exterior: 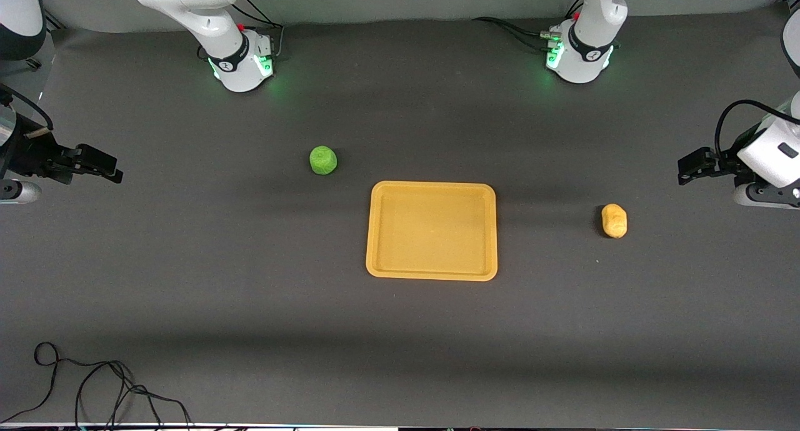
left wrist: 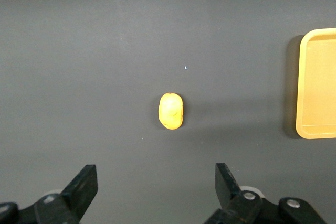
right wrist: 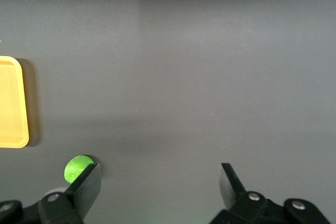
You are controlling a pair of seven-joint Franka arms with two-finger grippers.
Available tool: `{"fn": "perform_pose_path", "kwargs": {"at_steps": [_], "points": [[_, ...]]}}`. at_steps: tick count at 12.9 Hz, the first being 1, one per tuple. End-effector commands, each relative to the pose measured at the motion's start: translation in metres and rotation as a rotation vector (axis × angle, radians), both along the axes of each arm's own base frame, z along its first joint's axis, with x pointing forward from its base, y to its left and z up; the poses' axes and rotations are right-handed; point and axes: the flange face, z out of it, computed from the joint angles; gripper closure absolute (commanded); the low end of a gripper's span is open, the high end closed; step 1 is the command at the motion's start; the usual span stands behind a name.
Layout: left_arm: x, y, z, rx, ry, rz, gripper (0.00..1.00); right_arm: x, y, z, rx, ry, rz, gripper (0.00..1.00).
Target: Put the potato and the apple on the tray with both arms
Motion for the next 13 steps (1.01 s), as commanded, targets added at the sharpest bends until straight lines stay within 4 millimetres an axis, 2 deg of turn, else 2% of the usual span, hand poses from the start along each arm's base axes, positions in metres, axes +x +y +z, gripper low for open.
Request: {"fn": "perform_pose_path", "kwargs": {"at_steps": [1,6,8,9,10,11,12,13], "points": [[0.002,0.003,0.004,0.014,0.014,-0.008,0.0,0.0,0.002,0.004,-0.007,-0.003,0.022,0.0],[0.003,0.008,0.0,0.014,0.02,0.001,0.0,0.001,0.004,0.003,-0.011,0.0,0.033,0.0],[0.008,0.016,-0.011,0.017,0.026,0.014,0.0,0.0,0.006,0.004,-0.009,-0.003,0.03,0.0],[0.014,0.015,-0.023,0.02,0.04,0.012,0.0,0.003,0.009,0.011,0.003,-0.029,0.029,0.0],[0.021,0.015,-0.038,0.022,0.052,0.009,0.0,0.008,0.026,0.035,0.021,-0.084,0.057,0.0],[0.026,0.022,-0.048,0.008,0.048,0.025,0.0,0.005,0.058,0.046,0.013,-0.074,0.097,0.0],[0.034,0.023,-0.065,-0.01,0.046,0.034,0.0,-0.001,0.056,0.029,0.008,-0.02,0.085,0.0],[0.042,0.022,-0.095,-0.026,0.063,0.003,0.0,0.002,0.048,0.029,0.007,-0.024,0.071,0.0]]}}
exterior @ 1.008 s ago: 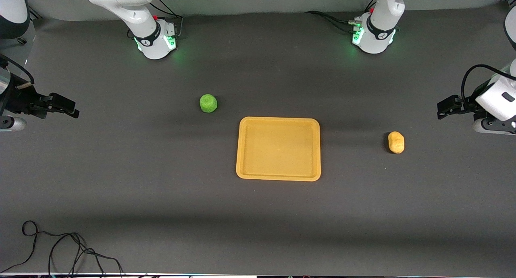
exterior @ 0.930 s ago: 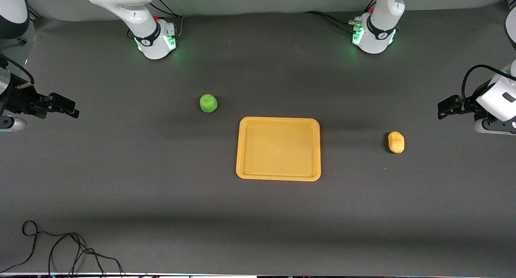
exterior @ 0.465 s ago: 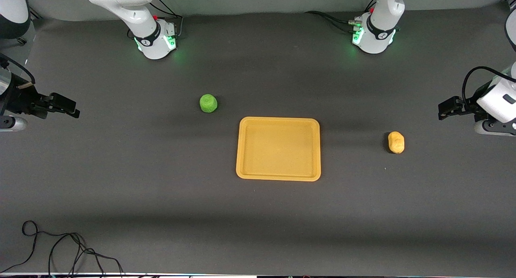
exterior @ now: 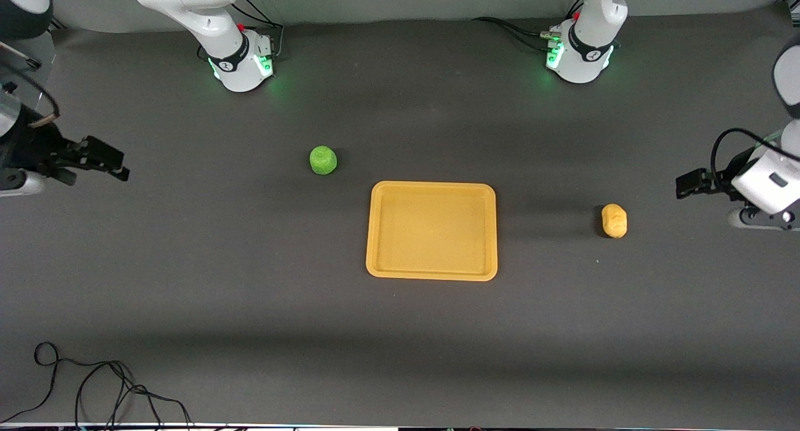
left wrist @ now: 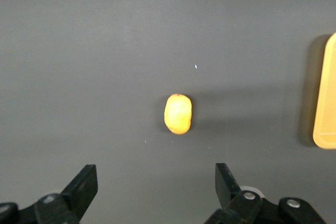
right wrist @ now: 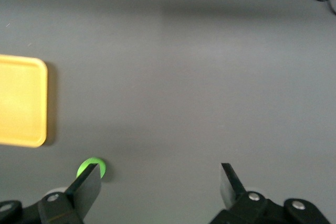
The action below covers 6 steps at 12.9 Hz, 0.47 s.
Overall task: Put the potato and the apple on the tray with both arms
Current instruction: 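Lower the left gripper onto the yellow potato while the right gripper reaches the apple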
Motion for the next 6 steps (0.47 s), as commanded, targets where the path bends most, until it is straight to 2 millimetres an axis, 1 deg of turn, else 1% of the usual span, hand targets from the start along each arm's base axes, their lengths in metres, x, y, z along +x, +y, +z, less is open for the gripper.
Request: {"fn": "perform_pose_path", "kwargs": {"at_steps": [1,2,3,4,5,6], "points": [[0.019,0.017,-0.071,-0.03,0.026,-0.062,0.0,0.003,-0.008,-0.003,-0.002,0.02,-0.02,0.0],[0.016,0.028,-0.113,-0.032,0.038,-0.085,0.0,0.003,-0.008,-0.003,-0.001,0.022,-0.022,0.0],[0.007,0.03,-0.153,-0.033,0.041,-0.093,0.0,0.004,-0.008,-0.005,0.001,0.024,-0.024,0.0],[-0.002,0.026,-0.182,-0.066,0.042,-0.06,0.0,0.005,-0.007,-0.006,0.001,0.025,-0.024,0.0],[-0.01,0.026,-0.2,-0.111,0.058,-0.027,0.0,0.006,-0.006,-0.009,0.009,0.031,-0.025,0.0],[-0.012,0.022,-0.21,-0.127,0.077,-0.032,0.0,0.007,0.0,-0.011,0.012,0.033,-0.025,0.0]]}}
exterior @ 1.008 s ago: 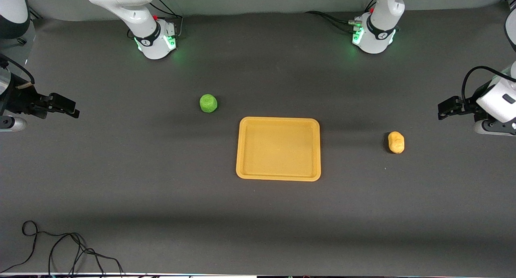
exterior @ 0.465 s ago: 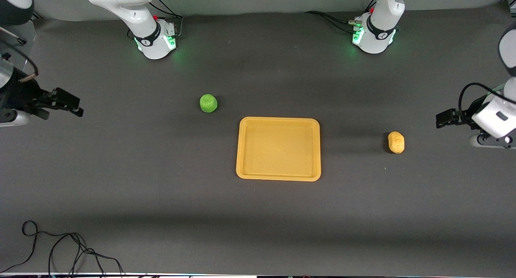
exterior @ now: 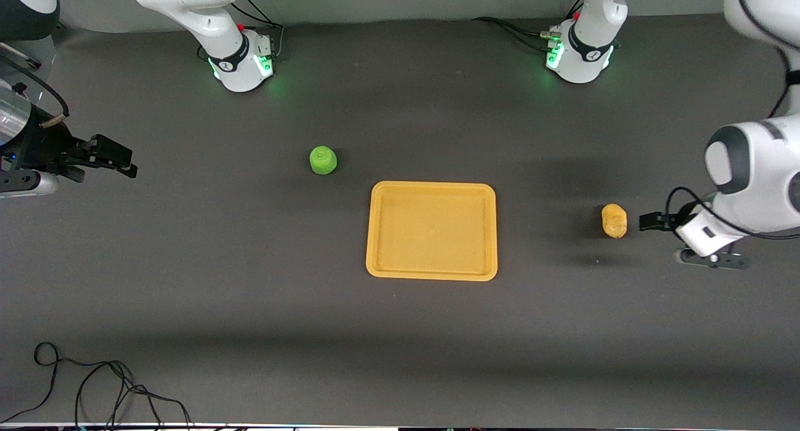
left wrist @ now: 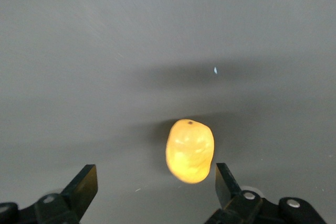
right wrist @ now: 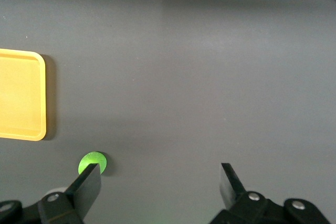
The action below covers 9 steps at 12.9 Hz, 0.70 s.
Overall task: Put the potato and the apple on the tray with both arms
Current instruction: 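Lower the left gripper onto the yellow potato while the right gripper reaches the apple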
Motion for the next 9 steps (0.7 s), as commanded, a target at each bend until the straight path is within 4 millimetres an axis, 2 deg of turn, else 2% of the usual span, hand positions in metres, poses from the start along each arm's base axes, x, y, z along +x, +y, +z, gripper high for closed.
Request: {"fn": "perform_pose_path", "kwargs": {"at_steps": [1,3,4,5,6,7,9], "points": [[-0.013,-0.017,-0.018,-0.046,0.026,-0.02,0.0,0.004,0.016,-0.001,0.015,0.0,-0.047,0.0],[-0.017,-0.032,-0.04,-0.051,0.067,-0.08,0.01,0.002,0.059,-0.005,0.016,-0.005,-0.056,0.0],[-0.02,-0.031,-0.049,-0.055,0.08,-0.1,0.05,0.002,0.071,-0.007,0.016,-0.007,-0.07,0.0],[-0.024,-0.03,-0.056,-0.062,0.092,-0.126,0.12,-0.001,0.091,-0.009,0.017,-0.005,-0.084,0.0],[-0.026,-0.03,-0.062,-0.073,0.098,-0.187,0.14,-0.004,0.114,-0.012,0.017,-0.006,-0.081,0.0],[-0.028,-0.025,-0.072,-0.08,0.097,-0.226,0.15,-0.01,0.143,-0.018,0.017,-0.004,-0.1,0.0],[-0.029,-0.029,-0.087,-0.076,0.102,-0.237,0.27,-0.035,0.213,-0.029,0.013,-0.001,-0.138,0.0]]}}
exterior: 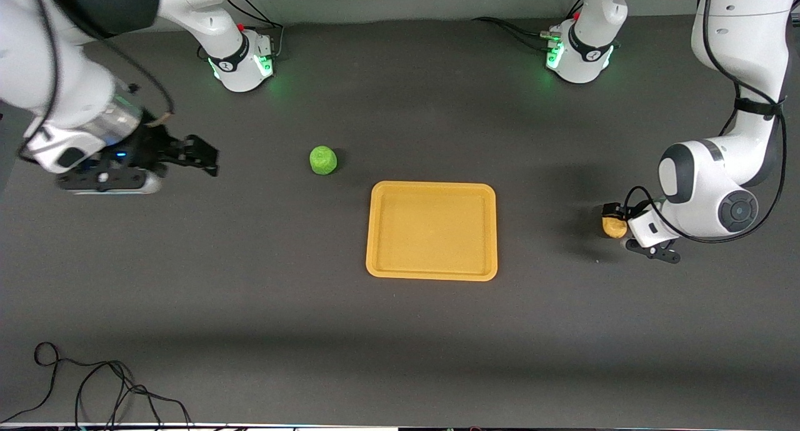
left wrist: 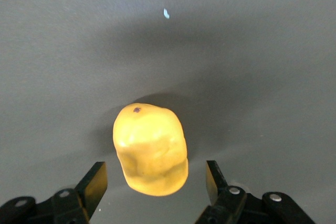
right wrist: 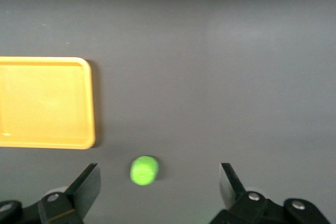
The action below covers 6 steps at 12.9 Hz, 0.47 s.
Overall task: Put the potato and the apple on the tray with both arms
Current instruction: 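Lower the left gripper onto the yellow potato while the right gripper reaches the apple, then carry the potato with the left gripper onto the yellow tray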
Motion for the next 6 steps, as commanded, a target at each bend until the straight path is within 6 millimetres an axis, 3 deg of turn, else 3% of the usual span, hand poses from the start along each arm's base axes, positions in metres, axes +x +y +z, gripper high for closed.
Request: {"fn": "perform_pose_path", "kwargs": {"at_steps": [1,3,4,6], "points": [[-0.004,0.0,-0.014,-0.014,-0.002,-0.031,0.4,-0.036,0.085,-0.011,0.001,0.003,-0.049,0.0],[-0.006,-0.001,-0.013,-0.017,0.012,-0.032,0.8,-0.062,0.114,-0.026,-0.02,0.03,-0.071,0.0],[-0.003,-0.002,0.006,-0.022,0.005,-0.022,0.94,-0.076,0.117,-0.03,-0.027,0.039,-0.071,0.0],[0.001,-0.03,0.068,-0.019,0.026,0.061,1.0,-0.102,0.104,-0.04,-0.028,0.034,-0.081,0.0]]}}
